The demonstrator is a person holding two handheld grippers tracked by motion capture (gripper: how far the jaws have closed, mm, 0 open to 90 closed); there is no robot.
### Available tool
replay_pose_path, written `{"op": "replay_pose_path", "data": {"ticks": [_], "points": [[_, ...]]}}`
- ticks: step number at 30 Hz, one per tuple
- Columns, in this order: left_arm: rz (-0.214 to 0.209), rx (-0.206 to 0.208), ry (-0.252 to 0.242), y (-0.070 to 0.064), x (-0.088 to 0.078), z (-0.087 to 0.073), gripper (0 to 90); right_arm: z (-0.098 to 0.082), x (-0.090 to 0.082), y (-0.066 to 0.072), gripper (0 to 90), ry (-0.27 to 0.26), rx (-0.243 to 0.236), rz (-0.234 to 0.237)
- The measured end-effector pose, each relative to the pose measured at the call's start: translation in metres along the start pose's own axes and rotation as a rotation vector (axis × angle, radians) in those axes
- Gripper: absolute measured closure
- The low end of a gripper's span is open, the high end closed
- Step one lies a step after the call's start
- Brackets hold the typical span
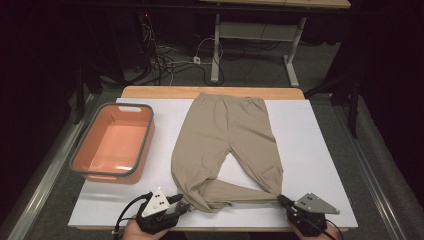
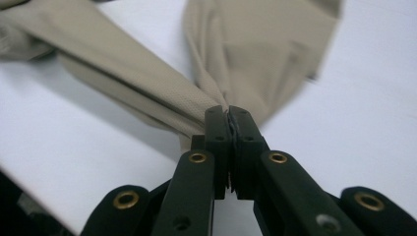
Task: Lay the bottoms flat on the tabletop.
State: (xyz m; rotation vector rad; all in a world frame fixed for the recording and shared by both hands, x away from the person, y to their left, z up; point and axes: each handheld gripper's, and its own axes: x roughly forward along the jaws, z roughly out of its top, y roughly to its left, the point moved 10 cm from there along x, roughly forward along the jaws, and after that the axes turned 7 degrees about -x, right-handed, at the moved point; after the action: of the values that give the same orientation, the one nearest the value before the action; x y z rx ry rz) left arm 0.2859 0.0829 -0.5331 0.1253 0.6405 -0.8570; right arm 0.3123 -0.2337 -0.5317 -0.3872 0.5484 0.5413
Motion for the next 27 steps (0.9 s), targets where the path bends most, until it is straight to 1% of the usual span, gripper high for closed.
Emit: {"op": "replay_pose_path", "data": {"ticks": [1,2,4,5,6,8,9,11,13,14,15,16,17,18,20,22,24,27], "points": [[-0.017,0.011,-0.017,-0.006,0.000,0.004,48.1,-0.002,-0.001,-0.005,88.6,-0.001,0.016,-0.008],[-0.036,0.024,-0.039,-0.014,0.001,0.008,45.9,-0.002,-0.002,-0.009,88.5,-0.005,0.031,-0.009],[-0.109,0.072,-0.079,-0.036,0.005,0.017,45.8,-0.002,-0.002,-0.011,88.3,-0.018,0.052,0.002],[-0.124,0.096,-0.087,-0.045,0.009,0.020,45.9,-0.001,-0.002,-0.009,88.0,-0.018,0.050,0.003],[-0.114,0.106,-0.075,-0.052,0.016,0.022,46.0,0.000,-0.001,-0.008,87.8,-0.019,0.045,0.007],[-0.106,0.094,-0.027,-0.058,0.035,0.023,44.9,0.002,-0.001,-0.005,86.8,-0.026,0.035,0.017],[-0.094,0.085,-0.007,-0.059,0.044,0.023,43.8,0.004,-0.001,-0.003,85.4,-0.031,0.035,0.022],[-0.071,0.079,0.048,-0.056,0.057,0.021,45.0,0.006,-0.001,0.000,83.0,-0.040,0.036,0.036],[-0.055,0.057,0.087,-0.053,0.066,0.018,53.7,0.007,0.000,0.004,79.5,-0.040,0.032,0.048],[-0.029,0.063,0.099,-0.052,0.069,0.017,60.2,0.008,0.000,0.005,78.4,-0.043,0.033,0.054],[-0.009,0.067,0.094,-0.051,0.070,0.017,65.1,0.008,0.000,0.007,77.2,-0.044,0.032,0.060],[0.002,0.068,0.093,-0.049,0.069,0.017,71.1,0.009,0.000,0.007,76.3,-0.047,0.032,0.064],[0.001,0.066,0.092,-0.049,0.068,0.018,76.1,0.010,0.000,0.008,75.6,-0.051,0.033,0.067],[-0.003,0.061,0.087,-0.048,0.067,0.018,79.1,0.011,0.000,0.009,74.9,-0.052,0.032,0.070],[-0.019,0.051,0.070,-0.048,0.064,0.018,81.2,0.012,0.000,0.012,74.1,-0.056,0.026,0.076],[-0.027,0.056,0.056,-0.047,0.057,0.019,81.5,0.014,-0.001,0.013,73.4,-0.060,0.025,0.081],[-0.037,0.057,0.035,-0.046,0.045,0.020,81.6,0.017,-0.001,0.016,72.5,-0.068,0.022,0.086],[-0.036,0.042,0.010,-0.041,0.023,0.018,81.4,0.022,0.000,0.022,71.6,-0.078,0.015,0.102]]}}
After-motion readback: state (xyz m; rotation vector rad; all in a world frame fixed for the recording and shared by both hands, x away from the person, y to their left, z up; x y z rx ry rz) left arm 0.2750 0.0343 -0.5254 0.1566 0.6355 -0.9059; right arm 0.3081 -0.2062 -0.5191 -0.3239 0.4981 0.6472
